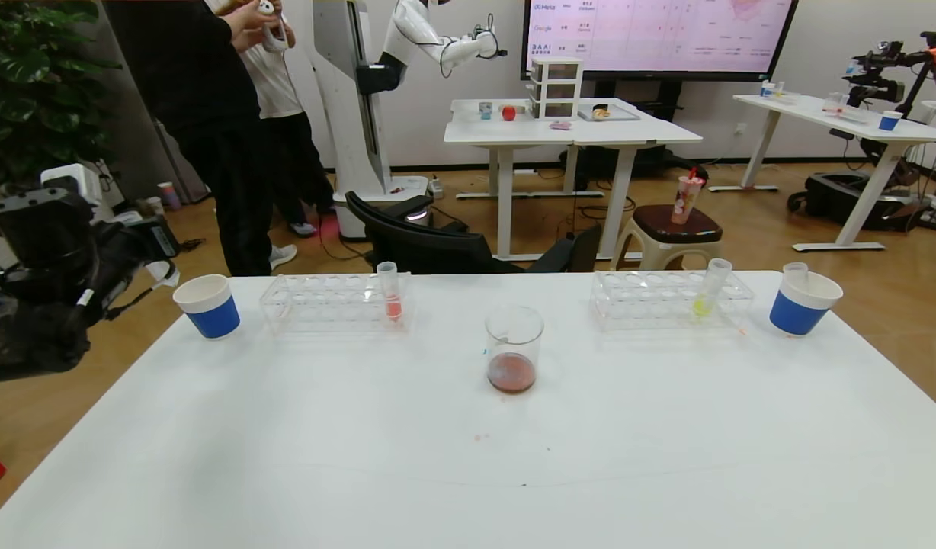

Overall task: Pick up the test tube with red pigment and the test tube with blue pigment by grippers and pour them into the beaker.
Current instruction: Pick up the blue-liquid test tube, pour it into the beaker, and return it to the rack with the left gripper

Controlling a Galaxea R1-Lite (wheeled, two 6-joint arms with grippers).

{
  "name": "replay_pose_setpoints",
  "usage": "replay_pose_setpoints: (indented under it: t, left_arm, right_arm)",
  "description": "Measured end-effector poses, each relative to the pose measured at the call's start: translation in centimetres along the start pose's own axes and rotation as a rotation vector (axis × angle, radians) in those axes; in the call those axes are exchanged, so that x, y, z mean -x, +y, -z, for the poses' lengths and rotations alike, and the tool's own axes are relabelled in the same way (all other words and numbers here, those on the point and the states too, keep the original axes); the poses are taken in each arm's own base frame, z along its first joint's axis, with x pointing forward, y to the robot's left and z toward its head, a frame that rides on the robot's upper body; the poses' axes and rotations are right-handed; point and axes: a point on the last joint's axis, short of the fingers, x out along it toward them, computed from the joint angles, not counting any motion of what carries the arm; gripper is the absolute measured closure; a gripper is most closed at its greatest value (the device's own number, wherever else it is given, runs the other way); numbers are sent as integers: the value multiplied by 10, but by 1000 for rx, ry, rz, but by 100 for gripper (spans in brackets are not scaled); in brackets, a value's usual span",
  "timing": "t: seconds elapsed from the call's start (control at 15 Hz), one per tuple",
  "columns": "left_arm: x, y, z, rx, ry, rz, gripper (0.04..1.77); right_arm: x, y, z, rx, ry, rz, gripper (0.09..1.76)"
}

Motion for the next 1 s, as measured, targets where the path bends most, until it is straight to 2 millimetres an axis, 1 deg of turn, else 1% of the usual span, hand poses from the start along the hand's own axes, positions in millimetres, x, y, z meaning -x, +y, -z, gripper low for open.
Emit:
replay_pose_setpoints:
  t: [0.27, 0.47, 0.6, 0.67, 0.87, 1.0]
  left_arm:
    - [-35, -2, 31, -2, -15, 0, 128]
    - [-51, -3, 55, -8, 11, 2, 128]
    - [-54, -5, 70, -16, 38, 6, 128]
    - [-55, -5, 75, -16, 35, 7, 128]
    - [-52, -3, 86, -17, 44, 7, 128]
    - [-50, -4, 89, -33, 45, 9, 125]
  right_arm:
    - [0, 0, 0, 0, 0, 0, 11]
    - [0, 0, 0, 0, 0, 0, 11]
    - [0, 0, 0, 0, 0, 0, 11]
    - [0, 0, 0, 0, 0, 0, 11]
    - [0, 0, 0, 0, 0, 0, 11]
    - [0, 0, 0, 0, 0, 0, 11]
